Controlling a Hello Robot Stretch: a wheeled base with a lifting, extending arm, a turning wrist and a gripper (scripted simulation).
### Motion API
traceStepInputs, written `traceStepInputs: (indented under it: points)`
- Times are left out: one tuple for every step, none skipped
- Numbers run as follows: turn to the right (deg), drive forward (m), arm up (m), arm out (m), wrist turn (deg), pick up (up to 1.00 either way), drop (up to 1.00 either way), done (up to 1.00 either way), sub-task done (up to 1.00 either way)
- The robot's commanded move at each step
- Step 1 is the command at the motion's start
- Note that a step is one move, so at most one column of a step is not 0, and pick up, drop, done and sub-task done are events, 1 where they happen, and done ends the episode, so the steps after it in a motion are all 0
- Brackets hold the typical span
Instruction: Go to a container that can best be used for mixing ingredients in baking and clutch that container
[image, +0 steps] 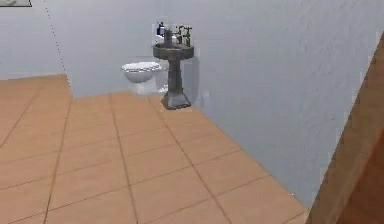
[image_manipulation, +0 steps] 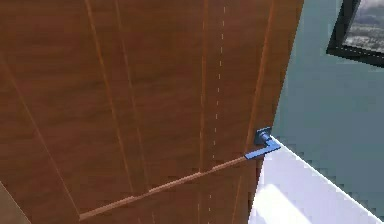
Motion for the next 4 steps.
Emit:
traceStepInputs:
  points:
    - [0.0, 0.10, 0.00, 0.00, 0.0, 0.00, 0.00, 0.00, 0.00]
    - [-39.0, 0.00, 0.00, 0.00, 0.0, 0.00, 0.00, 0.00, 0.00]
    - [0.0, 1.00, 0.00, 0.00, 0.0, 0.00, 0.00, 0.00, 0.00]
    - [0.0, 1.00, 0.00, 0.00, 0.0, 0.00, 0.00, 0.00, 0.00]
